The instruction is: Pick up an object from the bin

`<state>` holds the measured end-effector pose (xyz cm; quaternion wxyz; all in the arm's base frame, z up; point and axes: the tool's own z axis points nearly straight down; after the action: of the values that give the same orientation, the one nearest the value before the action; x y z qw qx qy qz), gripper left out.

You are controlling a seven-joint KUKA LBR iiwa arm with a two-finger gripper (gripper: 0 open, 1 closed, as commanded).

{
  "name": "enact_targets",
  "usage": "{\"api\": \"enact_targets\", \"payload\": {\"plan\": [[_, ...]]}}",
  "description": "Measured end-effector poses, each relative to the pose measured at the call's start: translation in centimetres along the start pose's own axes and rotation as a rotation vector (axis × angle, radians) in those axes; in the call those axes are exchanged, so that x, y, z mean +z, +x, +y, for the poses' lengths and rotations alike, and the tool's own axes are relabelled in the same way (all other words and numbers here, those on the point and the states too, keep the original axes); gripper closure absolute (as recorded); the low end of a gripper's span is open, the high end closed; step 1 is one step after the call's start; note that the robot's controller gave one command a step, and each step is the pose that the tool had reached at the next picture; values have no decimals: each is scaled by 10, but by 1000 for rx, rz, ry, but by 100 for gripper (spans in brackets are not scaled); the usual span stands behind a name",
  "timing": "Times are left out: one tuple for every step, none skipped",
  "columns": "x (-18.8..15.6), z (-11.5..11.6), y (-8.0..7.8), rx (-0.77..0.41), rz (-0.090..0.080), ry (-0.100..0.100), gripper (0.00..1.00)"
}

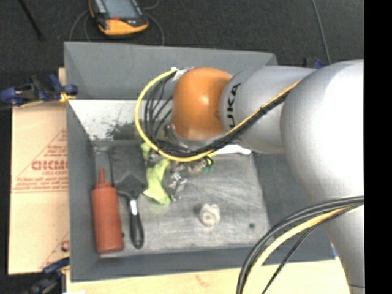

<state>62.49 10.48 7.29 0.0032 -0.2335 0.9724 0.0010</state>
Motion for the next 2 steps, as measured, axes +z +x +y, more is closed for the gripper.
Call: {"api": "enact_targets", "payload": {"plan": [[-2, 0, -1, 1, -4, 1, 100], [-2, 0, -1, 2, -4, 1, 100]]}}
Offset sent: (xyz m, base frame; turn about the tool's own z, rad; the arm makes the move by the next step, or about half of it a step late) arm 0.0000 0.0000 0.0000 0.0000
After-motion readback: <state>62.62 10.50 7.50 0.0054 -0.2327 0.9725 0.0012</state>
